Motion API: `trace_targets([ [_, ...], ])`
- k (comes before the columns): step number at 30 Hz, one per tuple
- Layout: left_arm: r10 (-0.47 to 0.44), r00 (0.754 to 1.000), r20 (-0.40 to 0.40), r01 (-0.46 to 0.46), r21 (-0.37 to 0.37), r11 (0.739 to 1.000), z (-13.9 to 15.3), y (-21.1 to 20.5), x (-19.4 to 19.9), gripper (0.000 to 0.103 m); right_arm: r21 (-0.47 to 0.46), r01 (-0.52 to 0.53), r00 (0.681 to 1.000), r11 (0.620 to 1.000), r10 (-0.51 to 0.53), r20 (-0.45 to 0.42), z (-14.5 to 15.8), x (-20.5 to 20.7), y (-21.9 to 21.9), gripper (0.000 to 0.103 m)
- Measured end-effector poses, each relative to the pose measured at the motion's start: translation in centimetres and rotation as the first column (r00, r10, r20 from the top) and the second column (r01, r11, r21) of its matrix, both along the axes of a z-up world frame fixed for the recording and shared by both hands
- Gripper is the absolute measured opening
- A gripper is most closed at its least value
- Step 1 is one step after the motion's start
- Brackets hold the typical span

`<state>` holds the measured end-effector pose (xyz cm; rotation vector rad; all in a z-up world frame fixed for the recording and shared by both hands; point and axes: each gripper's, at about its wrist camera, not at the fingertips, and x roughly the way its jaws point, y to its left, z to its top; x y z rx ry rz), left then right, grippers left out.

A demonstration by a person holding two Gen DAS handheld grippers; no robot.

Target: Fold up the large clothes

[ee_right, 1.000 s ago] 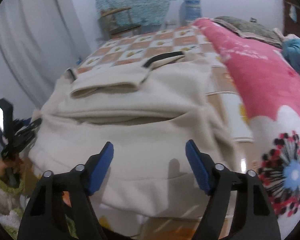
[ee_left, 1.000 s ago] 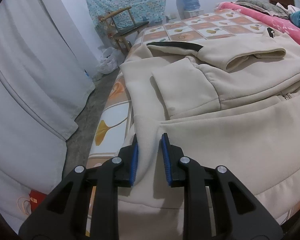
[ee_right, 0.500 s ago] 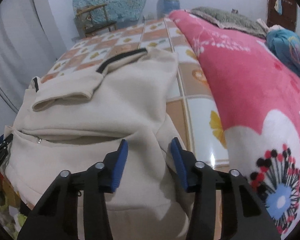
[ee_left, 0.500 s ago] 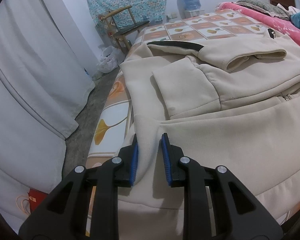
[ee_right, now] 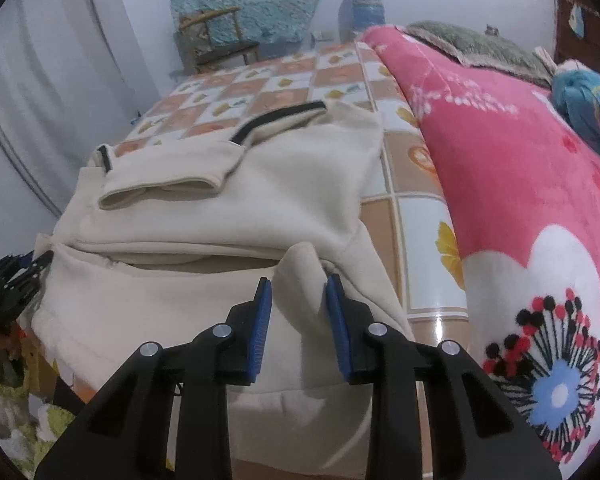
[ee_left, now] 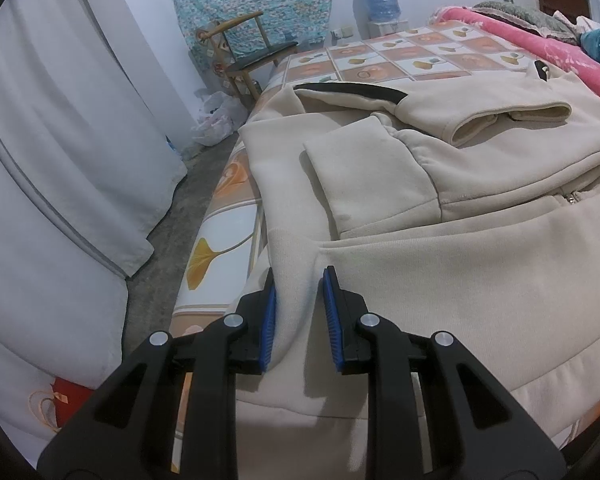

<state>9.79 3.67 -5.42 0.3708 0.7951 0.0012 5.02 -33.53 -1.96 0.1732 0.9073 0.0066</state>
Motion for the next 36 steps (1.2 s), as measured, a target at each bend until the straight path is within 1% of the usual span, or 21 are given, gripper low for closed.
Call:
trace_targets([
  [3, -0.002, 1.000, -0.001, 0.002, -0.008, 1.000, 0.1, 0.0, -0.1, 0.021, -0.001, 0.002, 1.000, 1.000, -0.002, -0.023, -0.8, 0.6, -0.4, 0.029],
  [6, -0.003, 1.000, -0.001, 0.003, -0.008, 1.000, 0.1, 0.0, -0.1, 0.021, -0.024, -0.007, 0.999, 1.000, 0.005, -0.051, -1.5, 1.0, -0.4, 0.029],
  [10, -0.001, 1.000, -0.001, 0.001, -0.009, 1.000, 0.1, 0.0, -0.1, 0.021, -0.060, -0.033, 0.998, 0.998, 0.029, -0.058, -1.5, 0.6, 0.2, 0.029],
  [14, -0.001, 1.000, -0.001, 0.001, -0.007, 1.000, 0.1, 0.1, -0.1, 0.021, -0.146, -0.046, 0.997, 0.988, 0.037, -0.065, -1.8, 0.9, 1.2, 0.029],
  [17, 0.000, 1.000, -0.003, 0.000, -0.008, 1.000, 0.1, 0.1, 0.0, 0.021, -0.232, -0.051, 0.997, 0.971, 0.037, -0.063, -1.9, 1.2, 2.1, 0.027],
  [19, 0.001, 1.000, -0.006, -0.001, -0.011, 1.000, 0.1, 0.2, 0.0, 0.021, -0.276, -0.045, 0.998, 0.960, 0.031, -0.057, -1.9, 1.1, 2.4, 0.018],
  [22, 0.004, 1.000, -0.008, -0.004, -0.009, 1.000, 0.2, 0.1, 0.1, 0.021, -0.288, -0.039, 0.999, 0.957, 0.027, -0.047, -1.6, 0.9, 2.4, 0.014],
  [25, 0.003, 1.000, -0.008, -0.003, -0.004, 1.000, 0.2, 0.1, 0.2, 0.021, -0.316, -0.042, 0.998, 0.948, 0.028, -0.049, -1.8, 1.0, 2.8, 0.013],
  [30, 0.004, 1.000, -0.008, -0.004, -0.006, 1.000, 0.2, 0.1, 0.2, 0.021, -0.413, -0.053, 0.998, 0.909, 0.034, -0.052, -2.2, 1.1, 4.0, 0.013],
  [32, 0.005, 1.000, -0.008, -0.005, -0.002, 1.000, 0.1, 0.1, 0.2, 0.021, -0.423, -0.052, 0.998, 0.905, 0.033, -0.052, -2.2, 1.1, 4.1, 0.013],
  [36, 0.007, 1.000, -0.008, -0.007, 0.000, 1.000, 0.0, 0.1, 0.3, 0.021, -0.418, -0.049, 0.998, 0.907, 0.029, -0.053, -2.2, 1.1, 4.0, 0.013],
])
